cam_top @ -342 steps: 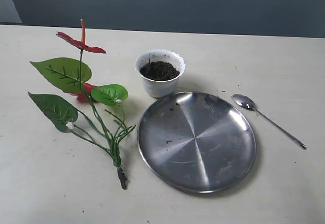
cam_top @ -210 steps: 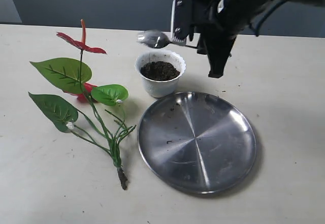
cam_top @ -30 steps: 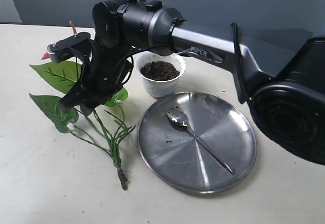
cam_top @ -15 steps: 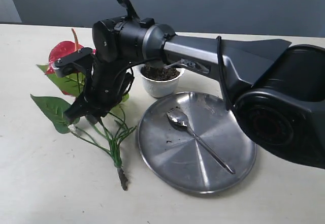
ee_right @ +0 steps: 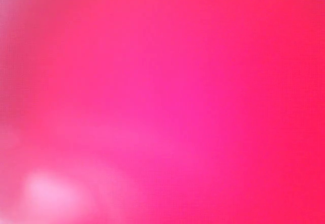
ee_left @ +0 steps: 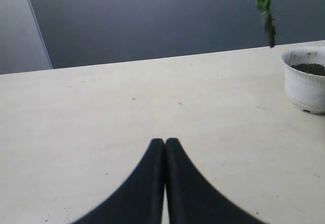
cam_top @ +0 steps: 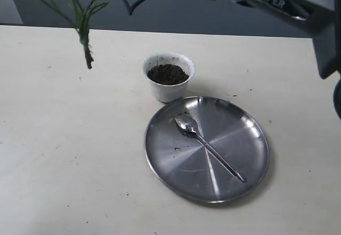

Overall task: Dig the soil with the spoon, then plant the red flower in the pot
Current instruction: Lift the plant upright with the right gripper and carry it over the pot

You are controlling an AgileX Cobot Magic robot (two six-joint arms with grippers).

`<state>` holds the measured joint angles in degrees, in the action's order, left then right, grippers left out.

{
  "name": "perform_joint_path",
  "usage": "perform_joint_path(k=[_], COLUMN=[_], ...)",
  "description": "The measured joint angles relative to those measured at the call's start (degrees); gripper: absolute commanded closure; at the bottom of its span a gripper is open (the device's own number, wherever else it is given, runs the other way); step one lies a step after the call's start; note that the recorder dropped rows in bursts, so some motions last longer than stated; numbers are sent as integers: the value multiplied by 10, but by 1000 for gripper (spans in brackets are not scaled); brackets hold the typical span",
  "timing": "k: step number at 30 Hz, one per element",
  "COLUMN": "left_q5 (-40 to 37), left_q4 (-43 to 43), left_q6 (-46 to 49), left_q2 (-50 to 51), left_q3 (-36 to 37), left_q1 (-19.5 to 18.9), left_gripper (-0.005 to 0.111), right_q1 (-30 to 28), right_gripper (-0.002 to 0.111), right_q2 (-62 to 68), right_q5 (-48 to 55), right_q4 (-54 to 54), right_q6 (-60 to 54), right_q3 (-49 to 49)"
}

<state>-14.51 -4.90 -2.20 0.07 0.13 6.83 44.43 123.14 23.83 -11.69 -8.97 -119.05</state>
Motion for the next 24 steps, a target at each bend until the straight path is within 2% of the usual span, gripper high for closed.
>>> perform_joint_path(k=[6, 11, 13, 16, 18, 20, 22, 24], left_q5=[0, 0, 0, 0, 0, 0, 0, 0], left_q4=[0, 0, 0, 0, 0, 0, 0, 0], left_q6=[0, 0, 0, 0, 0, 0, 0, 0], left_q2=[0, 0, 0, 0, 0, 0, 0, 0], left_q3=[0, 0, 0, 0, 0, 0, 0, 0], left_q1=[0, 0, 0, 0, 0, 0, 0, 0], left_gripper=[106, 106, 106, 106, 106, 106, 106, 106], right_q1=[-105, -179, -194, -189, -187, -188, -190, -190], right_gripper=[108, 108, 108, 108, 108, 108, 108, 109], right_q2=[-18, -45, -48, -77, -113, -157, -207, -265], right_q5=[28, 91, 123, 102, 66, 12, -80, -238], right_q4=[6, 7, 32, 45, 45, 45, 46, 49], right_q6=[9, 179, 179, 143, 136, 133, 133, 128], right_q3=[0, 0, 0, 32, 88, 185, 302, 429])
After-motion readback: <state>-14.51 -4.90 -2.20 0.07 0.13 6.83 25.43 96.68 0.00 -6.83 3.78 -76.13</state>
